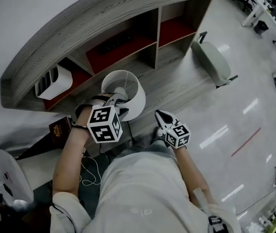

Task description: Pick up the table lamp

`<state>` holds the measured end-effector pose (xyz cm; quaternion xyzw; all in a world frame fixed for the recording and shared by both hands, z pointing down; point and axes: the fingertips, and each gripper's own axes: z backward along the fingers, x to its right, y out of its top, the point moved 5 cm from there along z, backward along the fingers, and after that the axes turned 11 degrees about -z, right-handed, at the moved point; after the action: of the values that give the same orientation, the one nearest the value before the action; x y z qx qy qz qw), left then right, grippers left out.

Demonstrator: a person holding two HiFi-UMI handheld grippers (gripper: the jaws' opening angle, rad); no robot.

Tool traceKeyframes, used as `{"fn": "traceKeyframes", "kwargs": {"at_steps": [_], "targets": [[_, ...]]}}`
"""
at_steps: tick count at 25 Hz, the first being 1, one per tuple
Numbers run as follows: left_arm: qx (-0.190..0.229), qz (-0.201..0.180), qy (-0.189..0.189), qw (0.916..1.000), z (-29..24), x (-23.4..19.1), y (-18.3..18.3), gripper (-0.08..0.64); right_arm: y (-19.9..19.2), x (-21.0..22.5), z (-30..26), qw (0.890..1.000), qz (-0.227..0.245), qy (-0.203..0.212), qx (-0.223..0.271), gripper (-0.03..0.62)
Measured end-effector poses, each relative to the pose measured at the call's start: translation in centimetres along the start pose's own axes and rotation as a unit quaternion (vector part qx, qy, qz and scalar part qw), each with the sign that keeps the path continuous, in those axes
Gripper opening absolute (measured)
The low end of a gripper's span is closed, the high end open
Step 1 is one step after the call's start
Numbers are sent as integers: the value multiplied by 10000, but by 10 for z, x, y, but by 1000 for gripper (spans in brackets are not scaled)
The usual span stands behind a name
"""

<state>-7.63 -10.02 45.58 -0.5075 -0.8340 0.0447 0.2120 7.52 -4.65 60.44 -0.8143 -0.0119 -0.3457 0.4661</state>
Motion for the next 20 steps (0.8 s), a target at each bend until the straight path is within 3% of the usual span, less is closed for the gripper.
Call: {"fn": "traceKeyframes", "kwargs": {"at_steps": [6,14,20], "targets": [[-5,213,-554,9982,1,-2,0,87,-10,6,-13,9999,-83,27,-122,31],[14,554,-737,9957,4,-3,-4,61,-41,5,-55,9966,391,455,-565,35],[36,812,-775,9937,8,-1,-13,60,-63,-9,-97,9889,821,927,-826,137]]}}
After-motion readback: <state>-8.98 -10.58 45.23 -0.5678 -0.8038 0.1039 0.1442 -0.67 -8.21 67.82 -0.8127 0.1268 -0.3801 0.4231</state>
